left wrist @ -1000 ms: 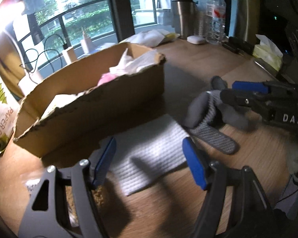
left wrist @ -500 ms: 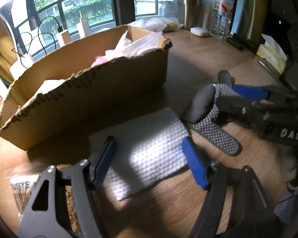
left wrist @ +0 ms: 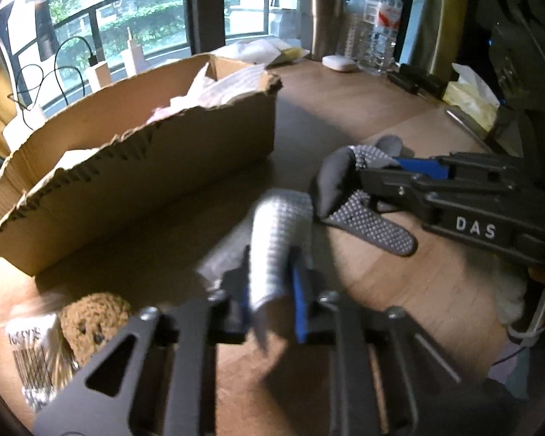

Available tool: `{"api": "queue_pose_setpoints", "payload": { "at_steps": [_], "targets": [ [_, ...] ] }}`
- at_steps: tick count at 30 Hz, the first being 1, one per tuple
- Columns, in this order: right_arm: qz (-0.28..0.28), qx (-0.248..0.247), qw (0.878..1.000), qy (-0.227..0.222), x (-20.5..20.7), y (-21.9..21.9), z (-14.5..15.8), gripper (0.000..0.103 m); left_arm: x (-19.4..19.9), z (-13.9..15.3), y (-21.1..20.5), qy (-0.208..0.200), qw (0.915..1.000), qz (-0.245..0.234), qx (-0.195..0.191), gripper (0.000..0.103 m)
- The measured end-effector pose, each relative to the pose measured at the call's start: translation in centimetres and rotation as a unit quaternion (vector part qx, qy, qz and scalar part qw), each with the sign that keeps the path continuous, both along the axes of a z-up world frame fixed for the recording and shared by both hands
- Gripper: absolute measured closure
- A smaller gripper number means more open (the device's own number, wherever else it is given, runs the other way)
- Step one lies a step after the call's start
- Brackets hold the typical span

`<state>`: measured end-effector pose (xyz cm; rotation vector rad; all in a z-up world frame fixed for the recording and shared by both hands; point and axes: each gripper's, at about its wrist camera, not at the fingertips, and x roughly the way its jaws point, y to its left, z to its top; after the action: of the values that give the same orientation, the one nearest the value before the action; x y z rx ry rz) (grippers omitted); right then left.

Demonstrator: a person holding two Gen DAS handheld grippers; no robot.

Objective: Organize soft objects
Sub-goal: 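Lift the gray glove with the right tool while the left tool grasps the white waffle towel, then carry the glove and towel over the box with both tools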

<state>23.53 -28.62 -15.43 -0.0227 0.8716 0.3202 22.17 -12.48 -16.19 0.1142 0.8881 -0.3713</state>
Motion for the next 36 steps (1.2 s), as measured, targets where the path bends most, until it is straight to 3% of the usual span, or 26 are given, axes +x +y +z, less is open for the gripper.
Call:
{"api": "queue_pose_setpoints", "payload": {
  "at_steps": [4,10,36],
  "targets": [
    [0.004,0.003,1.000,-0.010,-0.7,0.4,0.5,0.076,-0.3,0.5,1.3,0.005,0.9995,0.008,-0.031,0.091],
    [0.011,0.008,0.999,-0.038,-1.5,1.1,2.8,0.076,-1.2,2.6,3.1,-0.022,0.9981,0.024,-0.052,0.091],
    [0.065,0.008,0.992,-0.109,-1.9,6.9,9.2,0.075,-3.3,9.5,12.2,-0.111,0.9851,0.097,-0.089,0.091]
  ]
}}
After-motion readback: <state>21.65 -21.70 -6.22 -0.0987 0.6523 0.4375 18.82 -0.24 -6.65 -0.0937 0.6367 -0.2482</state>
